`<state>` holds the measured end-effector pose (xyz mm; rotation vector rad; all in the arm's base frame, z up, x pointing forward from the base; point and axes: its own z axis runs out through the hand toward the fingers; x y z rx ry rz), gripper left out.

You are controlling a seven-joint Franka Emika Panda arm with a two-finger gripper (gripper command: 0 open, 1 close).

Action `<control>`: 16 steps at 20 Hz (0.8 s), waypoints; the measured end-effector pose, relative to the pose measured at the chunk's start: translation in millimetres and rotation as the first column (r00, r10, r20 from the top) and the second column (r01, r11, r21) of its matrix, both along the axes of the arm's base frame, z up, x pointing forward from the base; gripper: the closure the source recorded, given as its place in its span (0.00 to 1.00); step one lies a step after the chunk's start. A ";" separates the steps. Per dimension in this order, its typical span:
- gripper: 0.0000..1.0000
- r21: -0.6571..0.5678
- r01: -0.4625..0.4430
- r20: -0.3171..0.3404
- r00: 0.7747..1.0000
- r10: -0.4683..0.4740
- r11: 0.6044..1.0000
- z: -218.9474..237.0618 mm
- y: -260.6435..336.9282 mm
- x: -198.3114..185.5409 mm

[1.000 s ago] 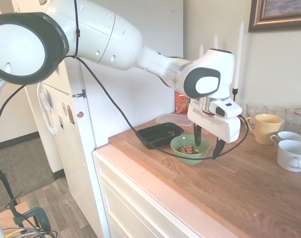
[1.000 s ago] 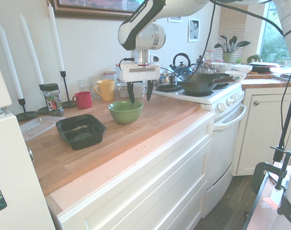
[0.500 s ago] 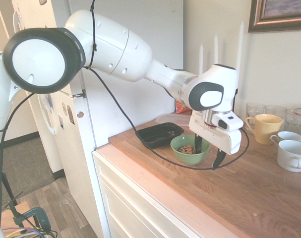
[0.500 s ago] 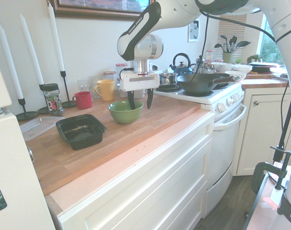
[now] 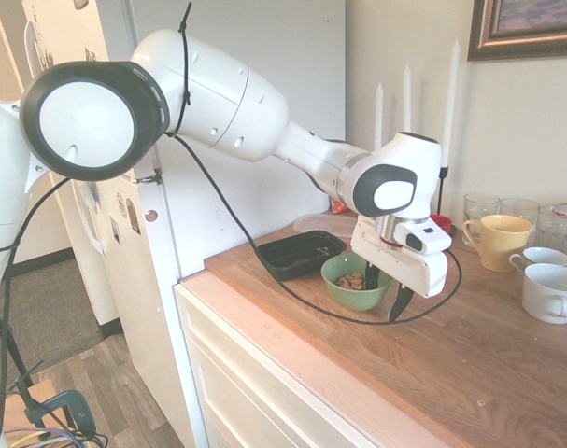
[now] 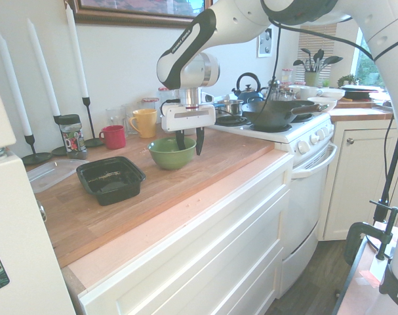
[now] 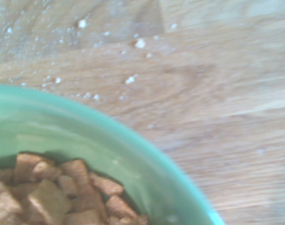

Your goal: Pour the cereal into the box

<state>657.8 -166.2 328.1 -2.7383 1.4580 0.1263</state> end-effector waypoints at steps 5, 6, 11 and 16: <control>1.00 0.000 -0.006 -0.002 1.000 0.006 1.000 -1.9 4.5 1.4; 1.00 0.000 -0.007 -0.002 1.000 0.007 1.000 -1.6 5.6 1.8; 1.00 -0.001 -0.010 0.004 1.000 0.010 1.000 11.0 6.3 6.9; 1.00 -0.004 0.004 0.023 1.000 -0.004 1.000 29.0 3.0 16.8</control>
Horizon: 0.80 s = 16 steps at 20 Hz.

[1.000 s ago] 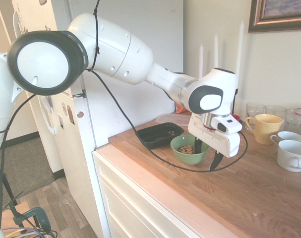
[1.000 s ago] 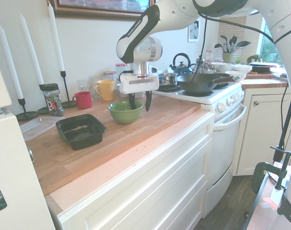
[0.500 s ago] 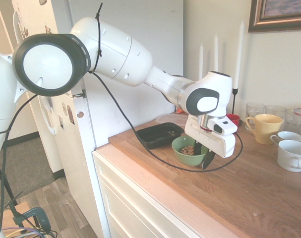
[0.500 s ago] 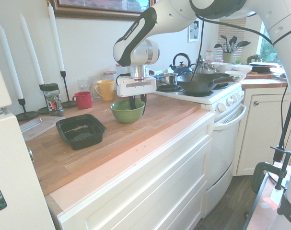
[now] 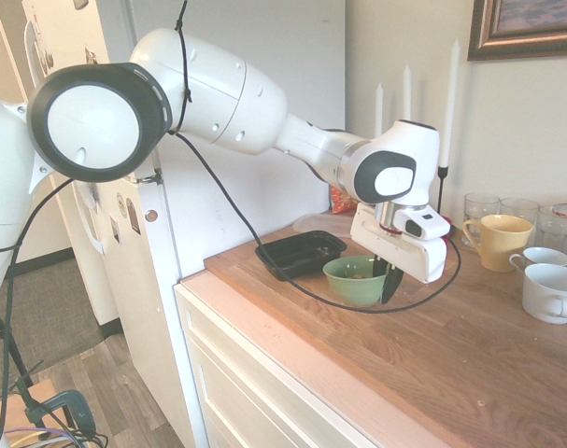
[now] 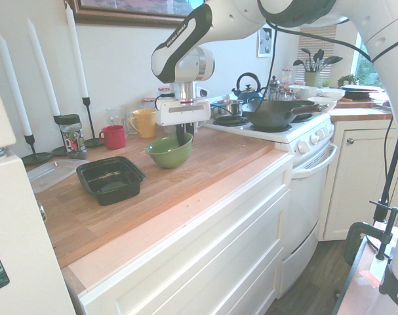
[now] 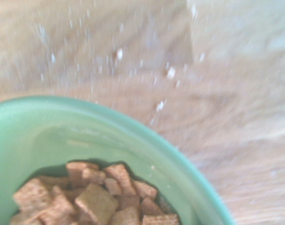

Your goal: Pour the cereal into the box

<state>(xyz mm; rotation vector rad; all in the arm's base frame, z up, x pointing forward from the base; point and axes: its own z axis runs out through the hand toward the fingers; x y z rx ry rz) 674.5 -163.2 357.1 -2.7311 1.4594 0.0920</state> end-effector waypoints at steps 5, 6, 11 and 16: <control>1.00 -0.020 0.026 0.044 0.999 -0.025 0.999 35.4 -21.5 8.6; 1.00 -0.023 0.025 0.056 0.998 -0.024 0.999 48.2 -22.9 11.0; 1.00 -0.082 -0.007 0.102 0.995 0.015 0.997 104.6 0.2 21.8; 1.00 -0.243 -0.079 0.099 0.989 0.106 0.967 133.2 78.9 31.1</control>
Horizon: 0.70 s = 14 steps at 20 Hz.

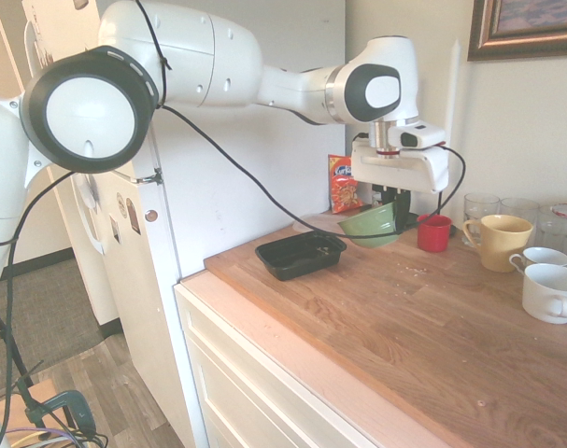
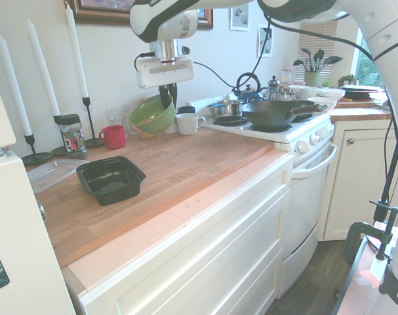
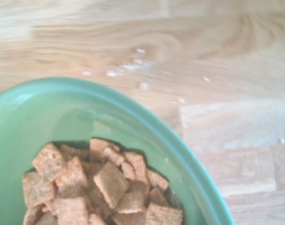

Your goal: Pour the cereal into the box

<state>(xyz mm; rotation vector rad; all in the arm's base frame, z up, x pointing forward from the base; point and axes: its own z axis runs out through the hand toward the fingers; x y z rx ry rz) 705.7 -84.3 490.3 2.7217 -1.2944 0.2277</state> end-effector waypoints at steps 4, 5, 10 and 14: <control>1.00 -0.134 -0.065 0.000 0.998 0.065 0.989 14.7 71.3 -0.5; 1.00 -0.171 -0.083 -0.001 0.996 0.085 0.982 15.4 87.7 -0.8; 1.00 -0.426 -0.156 -0.018 0.986 0.164 0.891 3.3 154.5 -8.3; 1.00 -0.572 -0.194 -0.023 0.975 0.221 0.797 -16.9 196.8 -22.0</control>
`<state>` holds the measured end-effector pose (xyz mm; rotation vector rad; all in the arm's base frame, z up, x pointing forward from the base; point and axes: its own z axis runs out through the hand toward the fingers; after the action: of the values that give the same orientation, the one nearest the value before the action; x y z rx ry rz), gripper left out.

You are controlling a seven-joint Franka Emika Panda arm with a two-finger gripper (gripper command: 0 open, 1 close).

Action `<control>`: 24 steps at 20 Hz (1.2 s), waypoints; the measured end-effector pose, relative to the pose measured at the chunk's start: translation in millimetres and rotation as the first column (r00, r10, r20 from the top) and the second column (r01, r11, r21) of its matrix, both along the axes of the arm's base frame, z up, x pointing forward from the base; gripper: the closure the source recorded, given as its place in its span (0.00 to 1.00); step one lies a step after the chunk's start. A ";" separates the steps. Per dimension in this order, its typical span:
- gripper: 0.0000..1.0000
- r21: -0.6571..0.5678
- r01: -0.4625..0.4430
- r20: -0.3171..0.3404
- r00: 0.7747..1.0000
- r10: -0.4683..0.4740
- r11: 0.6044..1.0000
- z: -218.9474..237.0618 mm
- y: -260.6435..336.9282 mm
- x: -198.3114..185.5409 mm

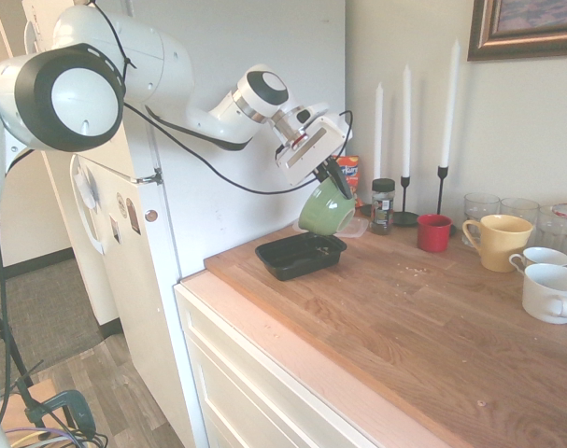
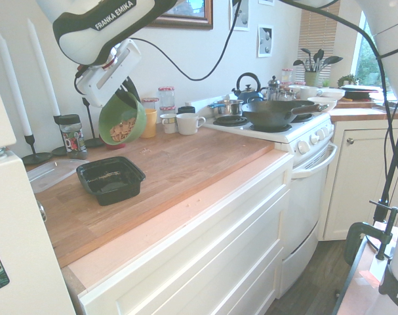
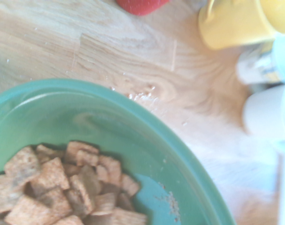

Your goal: Pour the cereal into the box

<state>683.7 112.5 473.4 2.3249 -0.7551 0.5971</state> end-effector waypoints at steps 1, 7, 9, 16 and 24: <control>1.00 -0.049 -0.021 0.014 1.000 0.021 0.999 -6.5 6.6 -2.8; 1.00 -0.244 -0.110 0.027 0.992 0.120 0.964 -55.1 26.6 -25.2; 1.00 -0.261 -0.123 0.022 0.991 0.134 0.958 -60.4 28.6 -30.5; 1.00 -0.302 -0.155 0.027 0.985 0.171 0.941 -55.3 30.8 -37.8; 1.00 -0.372 -0.213 0.067 0.965 0.255 0.903 -58.3 52.5 -38.5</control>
<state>645.2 164.9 415.0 2.0595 -0.3723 0.9020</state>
